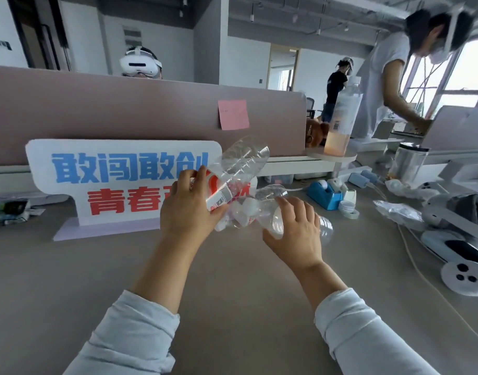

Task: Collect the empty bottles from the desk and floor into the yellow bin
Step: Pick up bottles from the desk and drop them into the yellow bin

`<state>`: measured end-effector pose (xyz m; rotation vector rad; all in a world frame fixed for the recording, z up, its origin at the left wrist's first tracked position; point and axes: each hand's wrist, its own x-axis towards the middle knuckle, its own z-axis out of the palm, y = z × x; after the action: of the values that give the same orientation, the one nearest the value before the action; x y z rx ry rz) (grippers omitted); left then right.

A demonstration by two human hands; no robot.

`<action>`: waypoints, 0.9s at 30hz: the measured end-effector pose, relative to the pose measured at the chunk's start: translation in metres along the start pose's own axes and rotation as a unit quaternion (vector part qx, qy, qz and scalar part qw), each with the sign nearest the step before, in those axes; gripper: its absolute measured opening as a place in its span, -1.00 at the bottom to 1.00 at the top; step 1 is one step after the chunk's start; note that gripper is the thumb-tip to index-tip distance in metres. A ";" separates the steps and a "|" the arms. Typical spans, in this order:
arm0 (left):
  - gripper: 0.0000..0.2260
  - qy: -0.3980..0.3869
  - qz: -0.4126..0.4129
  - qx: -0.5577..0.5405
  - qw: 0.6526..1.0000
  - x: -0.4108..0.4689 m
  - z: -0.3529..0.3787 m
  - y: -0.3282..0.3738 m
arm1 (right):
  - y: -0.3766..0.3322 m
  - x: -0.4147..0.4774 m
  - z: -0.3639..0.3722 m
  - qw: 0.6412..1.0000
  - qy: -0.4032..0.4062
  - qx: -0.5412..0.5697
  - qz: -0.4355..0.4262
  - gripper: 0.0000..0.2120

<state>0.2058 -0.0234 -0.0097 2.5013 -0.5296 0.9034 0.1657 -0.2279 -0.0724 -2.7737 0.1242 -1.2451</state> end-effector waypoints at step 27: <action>-0.36 0.149 -0.433 0.347 0.818 -0.323 -0.464 -0.335 | -0.644 -0.107 -0.060 0.772 -0.027 0.451 -0.448 -0.35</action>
<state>-0.0981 0.5595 0.0107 2.6044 1.1672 1.1544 0.0719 0.4200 -0.0325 -1.9155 -1.5168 -0.8940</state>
